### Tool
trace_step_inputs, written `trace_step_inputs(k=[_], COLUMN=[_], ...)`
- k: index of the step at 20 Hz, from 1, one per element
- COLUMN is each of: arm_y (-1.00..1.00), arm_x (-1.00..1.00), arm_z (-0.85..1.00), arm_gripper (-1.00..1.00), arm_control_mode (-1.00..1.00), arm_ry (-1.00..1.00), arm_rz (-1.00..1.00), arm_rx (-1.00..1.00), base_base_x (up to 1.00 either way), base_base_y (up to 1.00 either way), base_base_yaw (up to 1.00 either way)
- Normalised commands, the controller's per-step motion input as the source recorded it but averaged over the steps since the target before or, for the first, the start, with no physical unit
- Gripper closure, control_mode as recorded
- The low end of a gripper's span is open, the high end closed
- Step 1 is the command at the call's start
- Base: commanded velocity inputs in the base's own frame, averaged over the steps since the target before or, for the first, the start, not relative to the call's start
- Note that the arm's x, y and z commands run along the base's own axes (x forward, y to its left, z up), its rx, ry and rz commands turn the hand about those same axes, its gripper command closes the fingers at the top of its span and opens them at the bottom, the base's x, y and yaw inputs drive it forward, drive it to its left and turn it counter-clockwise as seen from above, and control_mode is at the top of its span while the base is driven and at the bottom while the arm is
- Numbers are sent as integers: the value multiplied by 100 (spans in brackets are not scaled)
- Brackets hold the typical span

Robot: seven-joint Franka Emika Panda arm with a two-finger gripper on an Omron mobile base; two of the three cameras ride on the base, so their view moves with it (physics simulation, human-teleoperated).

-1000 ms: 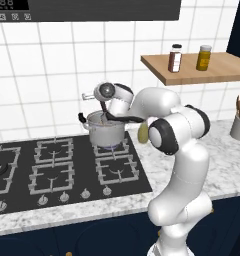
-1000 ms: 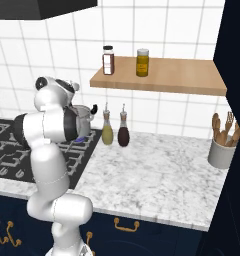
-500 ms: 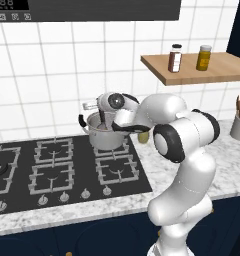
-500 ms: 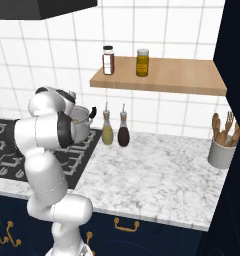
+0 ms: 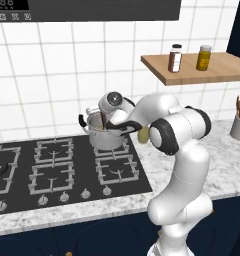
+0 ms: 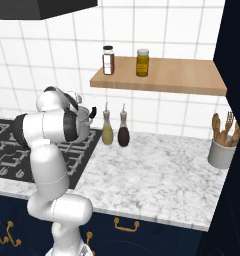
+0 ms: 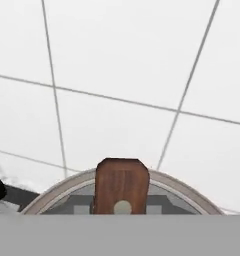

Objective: Put the tomato and potato in the pot. Retrieve the spatula and lightly stir the vegetables in the pot.

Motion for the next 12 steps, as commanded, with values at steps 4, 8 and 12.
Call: trace_step_inputs(k=[4,8,12], arm_y=[-8,0,0], arm_x=[8,-20,-26], arm_z=[-7,0,0], arm_gripper=[100,100,100], arm_control_mode=[-100,-100,-100], arm_ry=[-25,-34,4], arm_rz=[1,6,4], arm_rx=[-24,-21,-1], base_base_x=[0,0,0], base_base_y=[0,0,0], base_base_yaw=[0,0,0])
